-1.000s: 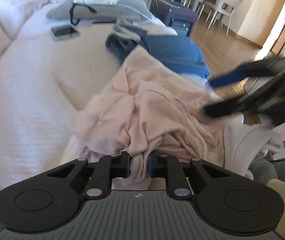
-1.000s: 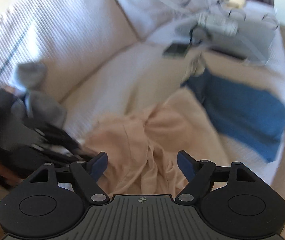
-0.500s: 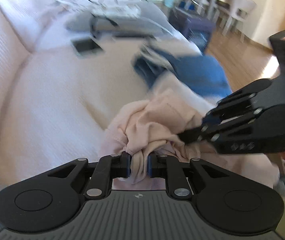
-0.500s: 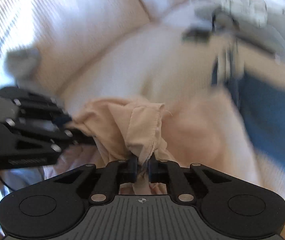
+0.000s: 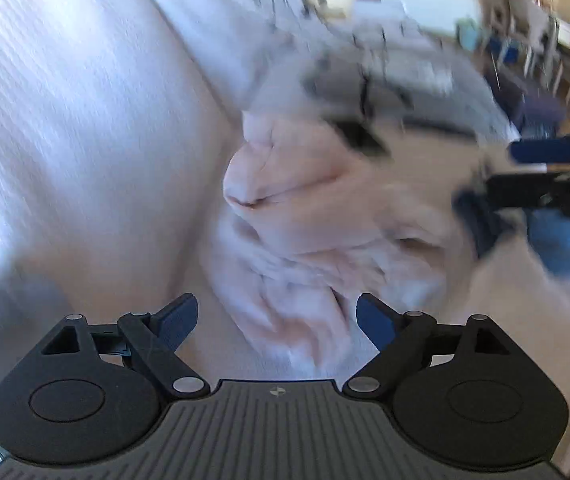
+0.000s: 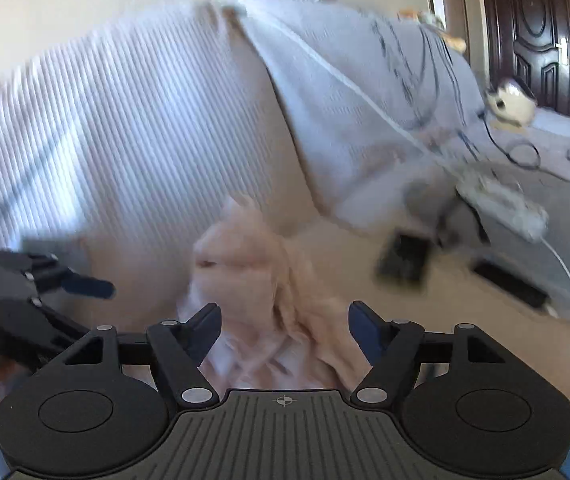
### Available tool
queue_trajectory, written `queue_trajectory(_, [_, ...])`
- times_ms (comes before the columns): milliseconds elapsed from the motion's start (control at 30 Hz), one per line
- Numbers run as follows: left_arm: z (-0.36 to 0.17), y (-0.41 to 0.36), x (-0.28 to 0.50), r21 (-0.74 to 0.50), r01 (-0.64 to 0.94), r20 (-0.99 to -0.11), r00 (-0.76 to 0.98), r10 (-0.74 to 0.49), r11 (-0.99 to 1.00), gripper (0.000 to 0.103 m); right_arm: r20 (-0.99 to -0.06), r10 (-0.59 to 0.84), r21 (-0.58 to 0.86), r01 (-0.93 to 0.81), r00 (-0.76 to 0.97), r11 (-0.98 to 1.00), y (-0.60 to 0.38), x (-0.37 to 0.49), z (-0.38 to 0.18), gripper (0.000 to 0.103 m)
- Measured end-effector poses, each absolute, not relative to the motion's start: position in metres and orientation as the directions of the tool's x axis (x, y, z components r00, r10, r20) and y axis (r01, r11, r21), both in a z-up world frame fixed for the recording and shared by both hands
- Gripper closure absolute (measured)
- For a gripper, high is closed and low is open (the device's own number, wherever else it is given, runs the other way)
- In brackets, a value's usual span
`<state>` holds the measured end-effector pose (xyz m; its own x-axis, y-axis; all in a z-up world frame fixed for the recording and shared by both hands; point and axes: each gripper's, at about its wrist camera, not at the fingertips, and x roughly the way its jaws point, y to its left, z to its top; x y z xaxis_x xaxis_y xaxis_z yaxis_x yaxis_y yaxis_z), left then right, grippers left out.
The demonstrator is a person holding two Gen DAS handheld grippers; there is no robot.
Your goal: Fold clothes
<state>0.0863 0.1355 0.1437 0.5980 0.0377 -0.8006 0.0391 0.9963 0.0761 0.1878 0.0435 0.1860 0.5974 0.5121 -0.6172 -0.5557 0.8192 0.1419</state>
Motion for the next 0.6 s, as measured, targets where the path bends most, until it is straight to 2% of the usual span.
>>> queue_trajectory(233, [0.088, 0.109, 0.024, -0.096, 0.098, -0.886, 0.445, -0.130, 0.991, 0.014, -0.740, 0.403, 0.156, -0.444, 0.539, 0.882, -0.025, 0.135, 0.146, 0.031])
queue_trajectory(600, [0.069, 0.055, -0.061, -0.254, 0.232, -0.898, 0.303, -0.318, 0.939, 0.004, -0.784, 0.278, 0.105, -0.323, 0.555, 0.941, -0.098, 0.011, 0.143, 0.030])
